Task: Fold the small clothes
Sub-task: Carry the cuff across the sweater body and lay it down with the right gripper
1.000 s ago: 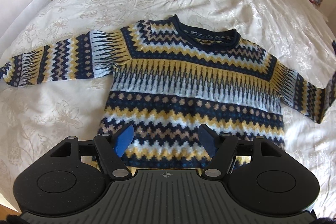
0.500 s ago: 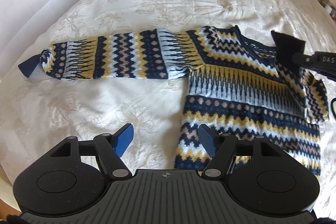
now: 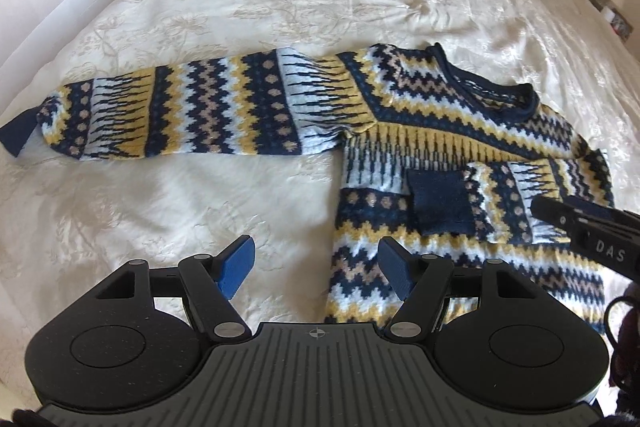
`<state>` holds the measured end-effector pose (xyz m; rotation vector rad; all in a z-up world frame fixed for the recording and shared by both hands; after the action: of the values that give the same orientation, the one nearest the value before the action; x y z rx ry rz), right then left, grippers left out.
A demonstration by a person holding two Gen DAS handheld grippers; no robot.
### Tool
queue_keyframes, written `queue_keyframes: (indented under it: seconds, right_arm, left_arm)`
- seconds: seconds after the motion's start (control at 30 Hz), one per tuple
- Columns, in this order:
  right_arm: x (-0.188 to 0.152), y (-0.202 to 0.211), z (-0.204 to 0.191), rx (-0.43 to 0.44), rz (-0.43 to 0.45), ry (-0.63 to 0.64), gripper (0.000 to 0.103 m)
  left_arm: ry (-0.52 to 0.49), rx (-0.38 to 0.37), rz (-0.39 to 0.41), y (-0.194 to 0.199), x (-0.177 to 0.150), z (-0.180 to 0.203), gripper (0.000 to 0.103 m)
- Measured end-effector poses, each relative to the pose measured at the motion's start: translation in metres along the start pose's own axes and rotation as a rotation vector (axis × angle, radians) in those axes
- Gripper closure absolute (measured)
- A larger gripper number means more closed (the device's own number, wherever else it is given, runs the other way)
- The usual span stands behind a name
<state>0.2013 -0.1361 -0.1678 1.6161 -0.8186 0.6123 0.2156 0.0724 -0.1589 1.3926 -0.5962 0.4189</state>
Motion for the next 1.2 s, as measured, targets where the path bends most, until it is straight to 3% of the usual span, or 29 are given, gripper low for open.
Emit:
queue_keyframes:
  seconds: [0.23,0.37,0.57,0.9,0.97,1.0,1.07,1.1,1.17,1.2]
  right_arm:
    - [-0.022,0.021,0.045,-0.061,-0.022,-0.025,0.026]
    - [-0.032,0.027,0.067,-0.088,-0.037,-0.031,0.025]
    - [-0.040,0.029,0.091,-0.093,-0.054,-0.041,0.021]
    - [-0.049,0.019,0.122,-0.086,-0.099,-0.076,0.019]
    - [-0.051,0.016,0.126,-0.086,-0.107,-0.086,0.019]
    - [-0.051,0.016,0.128,-0.086,-0.109,-0.091,0.019]
    - [-0.053,0.014,0.130,-0.086,-0.115,-0.101,0.019]
    - [-0.053,0.013,0.131,-0.086,-0.117,-0.105,0.019]
    - [-0.056,0.011,0.132,-0.087,-0.123,-0.114,0.019]
    - [-0.057,0.010,0.133,-0.087,-0.127,-0.119,0.019]
  left_arm:
    - [-0.092,-0.101,0.000,-0.033,-0.001,0.056,0.036]
    - [-0.133,-0.136,-0.004,-0.054,-0.005,0.082,0.037]
    - [-0.147,-0.128,-0.021,-0.085,-0.011,0.097,0.040]
    - [-0.064,-0.086,-0.059,-0.125,-0.017,0.091,0.040]
    - [-0.046,-0.092,-0.036,-0.126,-0.014,0.093,0.041]
    - [-0.036,-0.094,-0.022,-0.125,-0.012,0.094,0.044]
    - [-0.030,-0.088,-0.014,-0.124,-0.009,0.096,0.072]
    - [-0.043,-0.079,-0.018,-0.123,-0.009,0.097,0.076]
    - [-0.074,-0.069,-0.018,-0.121,-0.008,0.099,0.094]
    - [-0.083,-0.068,-0.007,-0.118,-0.005,0.099,0.096]
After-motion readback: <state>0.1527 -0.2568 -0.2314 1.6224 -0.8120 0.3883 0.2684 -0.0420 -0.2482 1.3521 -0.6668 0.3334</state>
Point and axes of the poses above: each gripper's, at about its wrist camera, not at the fingertips, and y roughly against the way its jaws point, z to its right, x to its top, the point moved 10 cm from there along -y, roughly the way its jaws point, and after that the axes turned 13 degrees about z, right-handed, at the moved point
